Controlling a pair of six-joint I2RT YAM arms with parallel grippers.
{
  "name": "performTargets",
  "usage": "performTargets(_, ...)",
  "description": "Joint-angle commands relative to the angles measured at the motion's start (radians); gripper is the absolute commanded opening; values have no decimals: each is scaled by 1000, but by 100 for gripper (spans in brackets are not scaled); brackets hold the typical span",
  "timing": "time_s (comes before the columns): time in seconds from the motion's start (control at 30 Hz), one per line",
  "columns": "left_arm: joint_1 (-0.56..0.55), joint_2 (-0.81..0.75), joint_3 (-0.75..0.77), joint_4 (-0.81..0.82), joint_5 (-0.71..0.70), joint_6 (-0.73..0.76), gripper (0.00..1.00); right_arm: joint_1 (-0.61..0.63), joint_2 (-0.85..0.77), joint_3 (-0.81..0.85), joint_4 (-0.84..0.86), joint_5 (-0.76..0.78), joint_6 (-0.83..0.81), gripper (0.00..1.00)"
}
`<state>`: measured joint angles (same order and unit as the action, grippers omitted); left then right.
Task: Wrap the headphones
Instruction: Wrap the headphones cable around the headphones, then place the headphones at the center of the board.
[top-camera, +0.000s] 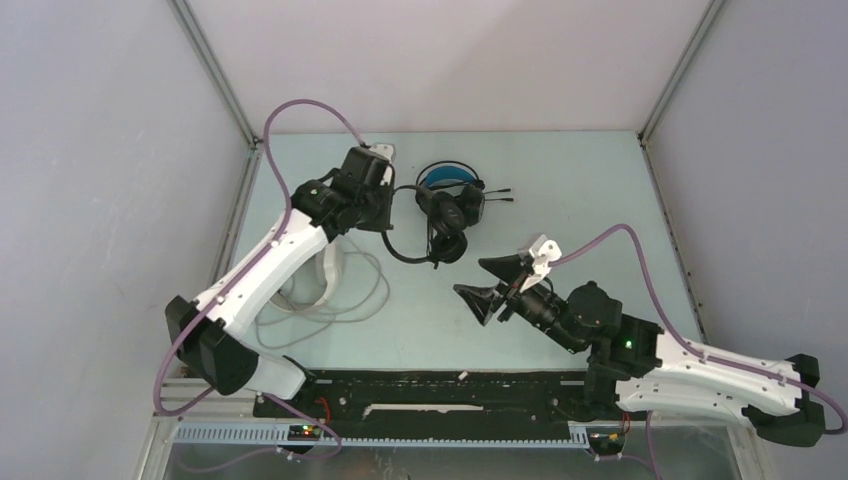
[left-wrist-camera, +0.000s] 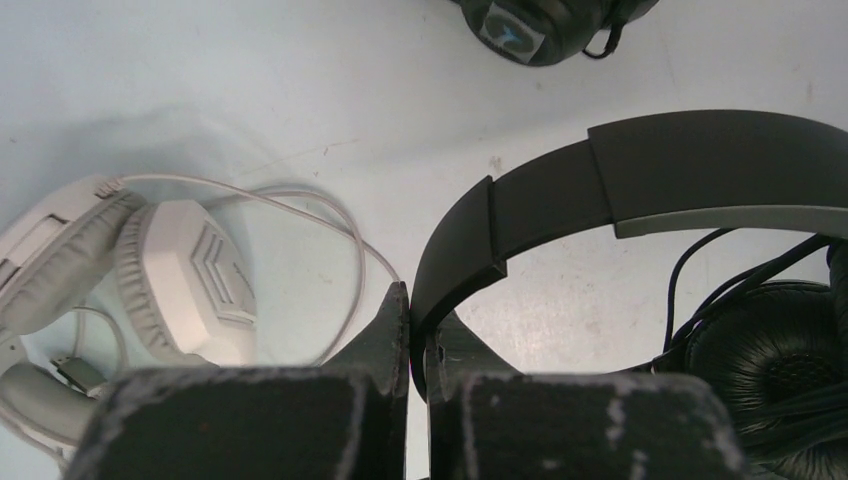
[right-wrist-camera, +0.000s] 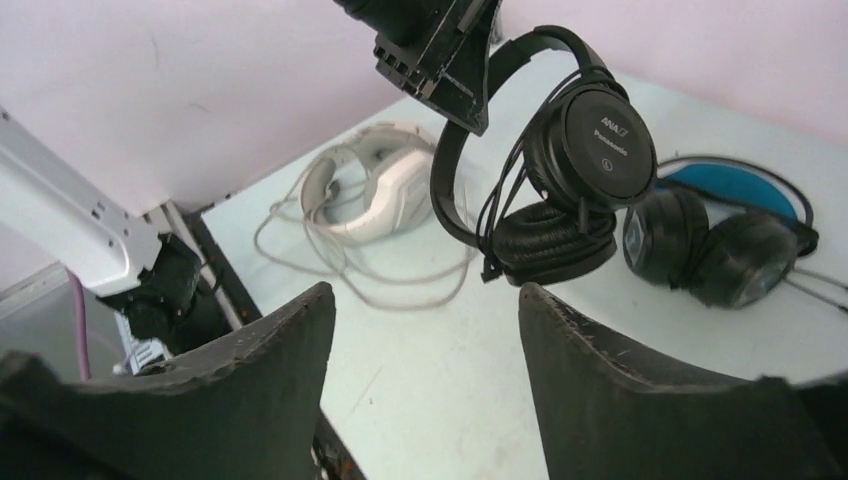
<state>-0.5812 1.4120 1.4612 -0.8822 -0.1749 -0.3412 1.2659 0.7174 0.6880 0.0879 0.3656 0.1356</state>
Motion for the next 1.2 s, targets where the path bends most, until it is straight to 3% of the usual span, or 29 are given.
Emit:
performTargets(0.0,13,36,-51,111,40,-13,0,6,-85,4,-247,9,208,77)
performTargets(0.07,54,63,-51,121,40,-9,0,6,-126,4,-326,18,267,95)
performTargets(0.1,79,75,-52,129,44,-11,0,7,-139,4,-366,31,298,99)
performTargets(0.33,267,169,-7,193,97,-18,1,10,-215,4,-612,75,395,100)
performTargets(0.67,515,460,250,226,133,-80,4,7,-205,90,-642,79,403,100)
performTargets(0.83,573,640,429,184,165,-100,10,7,-160,119,-638,75,444,100)
performTargets(1.17,646,838,571,174,252,-143,15,3,-120,136,-671,150,420,99)
